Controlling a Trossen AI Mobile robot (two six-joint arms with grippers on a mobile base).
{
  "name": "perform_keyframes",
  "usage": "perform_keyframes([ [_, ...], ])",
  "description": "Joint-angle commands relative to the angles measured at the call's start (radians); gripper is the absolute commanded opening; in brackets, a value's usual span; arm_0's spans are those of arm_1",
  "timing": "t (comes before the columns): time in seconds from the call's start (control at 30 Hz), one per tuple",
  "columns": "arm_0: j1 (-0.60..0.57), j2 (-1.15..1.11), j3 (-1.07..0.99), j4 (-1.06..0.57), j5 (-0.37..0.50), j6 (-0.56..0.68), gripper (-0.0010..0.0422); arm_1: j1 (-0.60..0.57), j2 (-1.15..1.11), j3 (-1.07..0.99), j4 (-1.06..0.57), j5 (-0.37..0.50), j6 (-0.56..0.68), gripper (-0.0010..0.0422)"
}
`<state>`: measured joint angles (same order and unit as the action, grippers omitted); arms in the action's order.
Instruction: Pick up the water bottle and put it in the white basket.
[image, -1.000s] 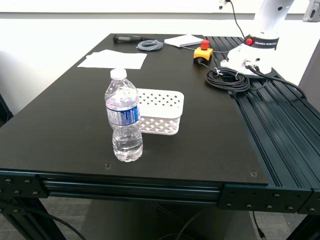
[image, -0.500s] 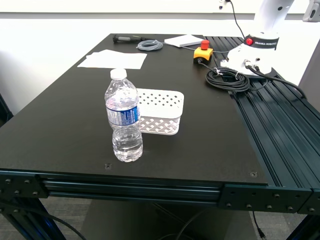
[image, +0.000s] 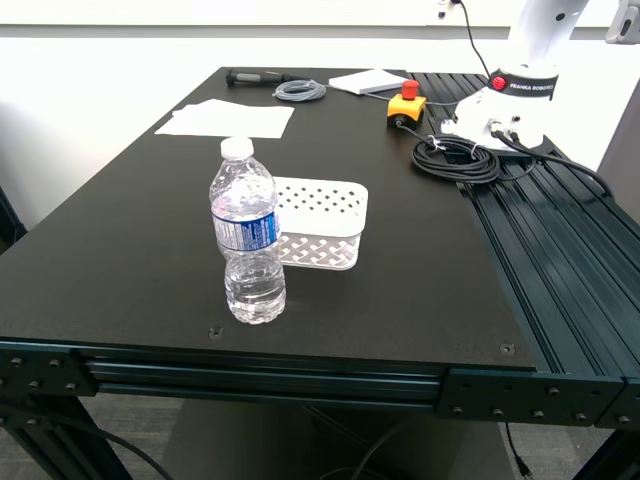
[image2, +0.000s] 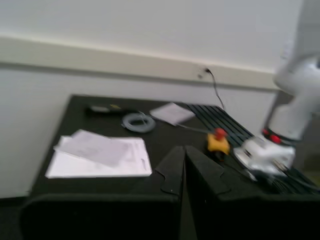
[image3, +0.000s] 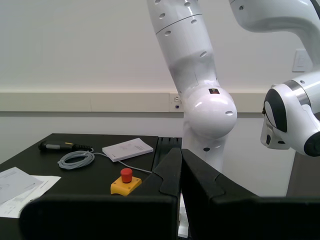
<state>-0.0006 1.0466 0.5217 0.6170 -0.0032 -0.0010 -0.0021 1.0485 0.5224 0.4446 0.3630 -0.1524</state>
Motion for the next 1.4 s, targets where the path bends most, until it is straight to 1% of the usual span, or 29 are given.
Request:
perform_keyframes([
  [0.03,0.0,0.0,0.001,0.003,0.0,0.0,0.0001,0.0,-0.002,0.001,-0.174,0.101,-0.029,0.0],
  [0.13,0.001,0.0,0.001,0.003,0.0,0.0,0.0001,-0.005,-0.002,0.001,-0.372,0.225,-0.033,0.0],
  [0.23,0.001,0.0,0.001,0.003,0.0,0.0,0.0001,-0.008,-0.002,0.001,-0.532,0.343,-0.032,0.0],
  [0.27,0.001,0.0,0.001,0.003,0.0,0.0,0.0001,-0.013,-0.001,0.001,-0.578,0.368,-0.032,0.0],
  [0.33,0.0,0.0,0.001,0.003,0.0,0.0,0.0001,-0.036,-0.001,0.001,-0.649,0.38,-0.033,0.0],
  [0.4,0.0,0.0,0.001,0.003,0.0,0.0,0.0001,-0.071,-0.001,0.001,-0.692,0.38,-0.032,0.0],
  [0.47,0.001,0.0,0.001,0.003,0.0,0.0,0.0001,-0.118,-0.001,-0.002,-0.698,0.38,-0.032,0.0],
  [0.6,0.0,0.0,0.001,0.003,0.0,0.0,0.0001,-0.272,-0.001,0.0,-0.693,0.38,-0.027,0.0],
  [0.63,0.0,0.0,0.001,0.003,0.0,0.0,0.0001,-0.313,-0.001,0.0,-0.692,0.379,-0.013,0.0],
  [0.7,0.001,0.0,0.001,0.003,0.0,0.0,0.0001,-0.393,-0.001,0.0,-0.689,0.373,0.072,0.0],
  [0.73,0.0,0.0,0.001,0.003,0.0,0.0,0.0001,-0.425,-0.001,0.0,-0.689,0.351,0.121,0.0],
  [0.8,0.0,0.0,0.001,0.003,0.0,0.0,0.0001,-0.472,-0.001,0.0,-0.688,0.259,0.191,0.0],
  [0.87,0.001,0.0,0.001,0.003,0.0,0.0,0.0001,-0.491,-0.001,0.0,-0.688,0.203,0.23,0.0],
  [1.0,0.001,0.0,0.001,0.003,0.0,0.0,0.0001,-0.491,-0.001,0.0,-0.685,0.177,0.275,0.0],
  [1.07,0.0,0.0,0.001,0.003,0.0,0.0,0.0001,-0.492,-0.001,0.0,-0.682,0.117,0.279,0.0],
  [1.1,0.0,0.0,0.001,0.003,0.0,0.0,0.0001,-0.492,-0.001,0.0,-0.682,0.108,0.282,0.0],
  [1.33,0.001,0.0,0.001,0.003,0.0,0.0,0.0001,-0.494,0.0,-0.001,-0.69,0.109,0.312,0.0],
  [1.4,0.0,0.0,0.001,0.003,0.0,0.0,0.0001,-0.498,0.0,-0.002,-0.7,0.117,0.35,0.0005],
])
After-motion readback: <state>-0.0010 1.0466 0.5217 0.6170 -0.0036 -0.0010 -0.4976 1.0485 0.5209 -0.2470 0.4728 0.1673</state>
